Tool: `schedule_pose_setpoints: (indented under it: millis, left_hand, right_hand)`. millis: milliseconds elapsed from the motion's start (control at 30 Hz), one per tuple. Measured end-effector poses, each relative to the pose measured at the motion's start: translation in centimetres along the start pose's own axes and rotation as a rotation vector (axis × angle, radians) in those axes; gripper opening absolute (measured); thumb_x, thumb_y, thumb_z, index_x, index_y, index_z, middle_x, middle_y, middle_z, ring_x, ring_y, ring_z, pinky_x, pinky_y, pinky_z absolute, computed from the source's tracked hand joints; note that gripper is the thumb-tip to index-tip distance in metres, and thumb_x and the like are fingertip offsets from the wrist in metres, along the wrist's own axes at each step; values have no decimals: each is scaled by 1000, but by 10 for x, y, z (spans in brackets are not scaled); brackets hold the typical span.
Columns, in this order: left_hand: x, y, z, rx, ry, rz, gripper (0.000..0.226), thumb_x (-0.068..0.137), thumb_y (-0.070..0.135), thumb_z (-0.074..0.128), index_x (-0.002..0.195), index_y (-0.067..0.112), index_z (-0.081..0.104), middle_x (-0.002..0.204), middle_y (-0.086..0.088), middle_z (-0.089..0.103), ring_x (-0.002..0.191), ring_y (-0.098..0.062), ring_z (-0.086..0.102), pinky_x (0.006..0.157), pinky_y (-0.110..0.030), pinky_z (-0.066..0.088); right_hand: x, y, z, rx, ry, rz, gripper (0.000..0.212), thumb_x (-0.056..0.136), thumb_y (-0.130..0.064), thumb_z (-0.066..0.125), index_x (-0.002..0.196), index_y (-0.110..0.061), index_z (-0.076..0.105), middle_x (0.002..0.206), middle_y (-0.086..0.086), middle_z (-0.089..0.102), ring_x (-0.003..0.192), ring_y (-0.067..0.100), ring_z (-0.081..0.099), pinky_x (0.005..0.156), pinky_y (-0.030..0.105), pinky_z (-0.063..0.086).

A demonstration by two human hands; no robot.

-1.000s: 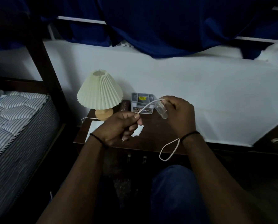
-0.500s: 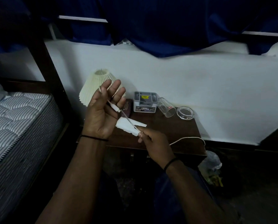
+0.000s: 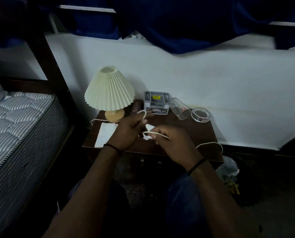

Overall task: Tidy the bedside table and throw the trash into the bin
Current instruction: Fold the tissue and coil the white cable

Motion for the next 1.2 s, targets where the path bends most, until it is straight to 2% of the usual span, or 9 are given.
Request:
schedule_pose_setpoints:
  millis: [200,333,467,633,767,900,1000,1100,1200]
  left_hand:
    - [-15,-1,19,-111,-394,-277,59,101,48,35,73,11,71,43,6,40,39,-9,33,43,-21,26]
    - [-23,11,31,-693,-463,-417,49,95,46,50,57,16,51,39,4,27,32,-8,20,41,-20,12]
    - [-12,29,13,-1185,-413,-319,29,92,40,54,72,19,55,41,10,37,33,-3,31,39,-22,16]
    - [-3,48,-8,-1364,-132,-160,39,95,27,39,120,9,61,73,6,71,50,-3,56,50,-16,41]
    - [2,55,-15,-1319,-15,-26,40,93,25,41,132,18,48,106,0,74,86,-13,72,74,-25,58]
    - [3,40,-22,-1240,124,-30,44,94,24,43,138,23,43,117,-6,71,108,-20,68,94,-32,53]
    - [0,25,-21,-967,200,-60,42,101,16,40,143,22,40,122,-12,68,117,-25,64,103,-37,48]
    - [-2,19,-16,-609,159,-64,37,100,9,46,137,15,48,127,-25,61,110,-30,66,97,-41,52]
    - [-3,15,-7,-199,-5,-74,23,99,9,49,112,-2,64,107,-22,69,81,-10,70,74,-22,53]
  right_hand:
    - [-4,10,-31,79,131,27,5,78,-23,77,75,-24,74,70,-10,70,67,3,63,66,26,49]
    - [-4,17,-45,153,318,-1,11,81,-12,74,85,-22,77,80,-13,72,78,-2,66,76,13,47]
    - [-9,41,-40,145,401,55,26,90,-9,65,110,-24,72,85,-12,71,77,0,66,78,15,49]
    - [-9,48,-16,51,233,103,34,95,-19,57,120,-40,65,77,-18,68,70,-5,60,72,16,48]
    - [-7,30,9,-35,21,73,39,97,-26,50,133,-40,54,82,-15,69,75,1,61,77,25,50]
    - [-8,3,22,-46,-88,13,36,95,-23,55,129,-35,58,85,-11,72,82,1,65,80,25,51]
    - [-6,-5,18,-66,-76,12,31,86,-33,61,116,-32,64,91,-11,73,87,3,67,82,30,53]
    - [-4,-8,4,-116,-1,-12,25,81,-33,59,104,-31,70,90,-12,74,87,5,67,81,32,53]
    - [-3,-12,-14,-148,101,-50,16,82,-31,63,94,-30,73,88,-13,73,82,4,67,77,34,53]
Point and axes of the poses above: each hand's wrist, its own x-axis towards the middle knuckle, its own z-axis out of the palm, y = z × x, the point moved 6 cm from there along x, towards the middle knuckle
